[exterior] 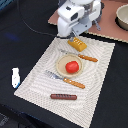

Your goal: Interact with the objects in diverse but meaningful ways.

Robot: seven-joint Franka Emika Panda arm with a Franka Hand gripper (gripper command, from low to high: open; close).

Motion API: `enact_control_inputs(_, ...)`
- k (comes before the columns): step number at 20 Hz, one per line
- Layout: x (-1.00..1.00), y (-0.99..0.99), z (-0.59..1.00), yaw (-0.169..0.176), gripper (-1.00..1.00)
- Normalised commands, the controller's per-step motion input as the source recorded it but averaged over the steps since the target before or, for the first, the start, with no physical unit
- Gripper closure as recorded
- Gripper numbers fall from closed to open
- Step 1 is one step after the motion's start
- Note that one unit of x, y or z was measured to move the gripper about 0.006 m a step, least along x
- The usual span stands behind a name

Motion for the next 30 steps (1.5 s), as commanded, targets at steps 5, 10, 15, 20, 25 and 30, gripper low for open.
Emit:
enact_control_inputs(5, -0.74, -0.49, 0.12, -0.019, -1.0)
enact_control_inputs(10, -0.7, -0.56, 0.06, -0.02, -1.0)
enact_control_inputs(15, -0.67, -0.64, 0.05, -0.005, -1.0)
enact_control_inputs(20, -0.64, -0.69, 0.04, 0.0, -1.0)
enact_control_inputs(25, -0.54, -0.77, 0.01, 0.0, -1.0)
enact_control_inputs(30, -0.42, -0.86, 0.0, 0.0, -1.0)
